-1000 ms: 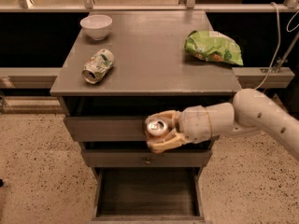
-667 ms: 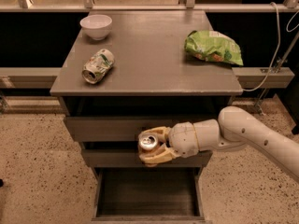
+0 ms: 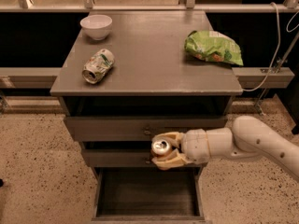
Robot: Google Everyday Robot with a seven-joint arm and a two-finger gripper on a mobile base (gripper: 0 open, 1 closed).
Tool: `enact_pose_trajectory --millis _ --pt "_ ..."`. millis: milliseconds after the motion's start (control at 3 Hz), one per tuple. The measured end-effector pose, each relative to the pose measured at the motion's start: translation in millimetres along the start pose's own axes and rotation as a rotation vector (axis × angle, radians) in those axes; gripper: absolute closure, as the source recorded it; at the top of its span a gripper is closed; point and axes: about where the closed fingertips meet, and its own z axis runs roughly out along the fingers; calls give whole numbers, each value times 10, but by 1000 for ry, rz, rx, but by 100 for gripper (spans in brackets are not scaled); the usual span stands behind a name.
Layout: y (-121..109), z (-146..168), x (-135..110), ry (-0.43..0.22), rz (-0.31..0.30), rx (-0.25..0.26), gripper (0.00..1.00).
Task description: Place orange can into bottom drawer
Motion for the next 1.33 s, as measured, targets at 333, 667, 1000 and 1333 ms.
enact_pose_trajectory --millis 333,667,1000,1333 --pt "226 -703 748 48 -5 178 100" --pt "436 -1113 1262 75 5 252 100" --pt "452 -1135 1283 75 6 257 100" --pt "355 -1084 1451 -10 24 283 100"
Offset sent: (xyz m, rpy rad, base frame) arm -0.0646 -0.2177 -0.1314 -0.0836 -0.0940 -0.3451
